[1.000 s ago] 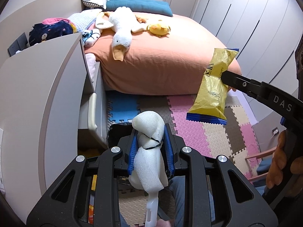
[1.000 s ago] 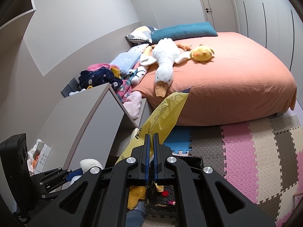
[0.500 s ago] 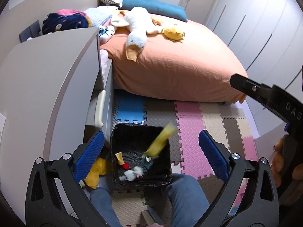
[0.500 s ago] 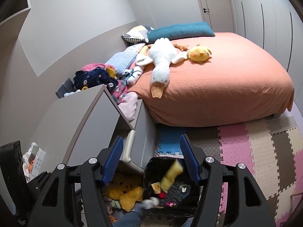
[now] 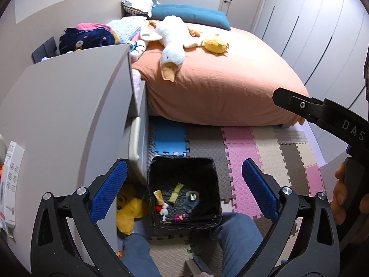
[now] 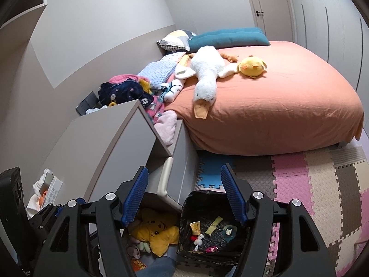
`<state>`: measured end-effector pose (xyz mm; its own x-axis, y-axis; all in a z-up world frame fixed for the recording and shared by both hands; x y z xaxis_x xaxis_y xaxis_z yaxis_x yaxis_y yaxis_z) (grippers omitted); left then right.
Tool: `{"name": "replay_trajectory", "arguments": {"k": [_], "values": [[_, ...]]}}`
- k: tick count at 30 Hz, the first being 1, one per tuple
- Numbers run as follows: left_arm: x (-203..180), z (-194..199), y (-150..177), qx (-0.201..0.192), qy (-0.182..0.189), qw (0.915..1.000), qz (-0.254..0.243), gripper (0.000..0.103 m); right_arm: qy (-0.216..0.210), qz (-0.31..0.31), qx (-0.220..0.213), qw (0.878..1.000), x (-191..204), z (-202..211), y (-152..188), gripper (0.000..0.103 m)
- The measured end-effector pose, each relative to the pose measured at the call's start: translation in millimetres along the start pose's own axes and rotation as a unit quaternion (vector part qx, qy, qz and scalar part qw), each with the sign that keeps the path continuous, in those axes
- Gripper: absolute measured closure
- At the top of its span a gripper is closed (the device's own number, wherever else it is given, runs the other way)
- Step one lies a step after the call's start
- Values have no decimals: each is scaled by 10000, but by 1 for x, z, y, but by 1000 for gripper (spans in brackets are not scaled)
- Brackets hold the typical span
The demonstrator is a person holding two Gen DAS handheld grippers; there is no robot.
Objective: Collect trash
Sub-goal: 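Open the left tool over the bin to drop the white foam piece, then move both open tools back over the desk toward the toys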
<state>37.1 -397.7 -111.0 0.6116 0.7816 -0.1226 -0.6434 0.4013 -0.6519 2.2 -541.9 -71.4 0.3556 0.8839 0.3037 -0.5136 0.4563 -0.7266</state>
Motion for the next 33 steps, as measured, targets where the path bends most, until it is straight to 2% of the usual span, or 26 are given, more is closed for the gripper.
{"name": "replay_trajectory", "arguments": {"k": [13, 33], "values": [[57, 34, 12, -126, -508, 9986, 100, 6, -342, 455, 78, 9983, 68, -7, 10, 25], [170, 107, 46, -413, -1425, 9870, 624, 6, -1002, 1139, 344, 9878, 188, -22, 40, 25]]}}
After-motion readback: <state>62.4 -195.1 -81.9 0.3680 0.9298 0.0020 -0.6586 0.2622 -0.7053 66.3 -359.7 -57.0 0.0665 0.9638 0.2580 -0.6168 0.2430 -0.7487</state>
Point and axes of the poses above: each gripper's, at about its wrist camera, not at the fingertips, and z roughly against the way its jaws point, x to its left, y to its underside, the point moved 9 cm from there along -z, roughly the way its jaws point, and after that the axes turned 4 degrees about -x, right-handed, at the moved point
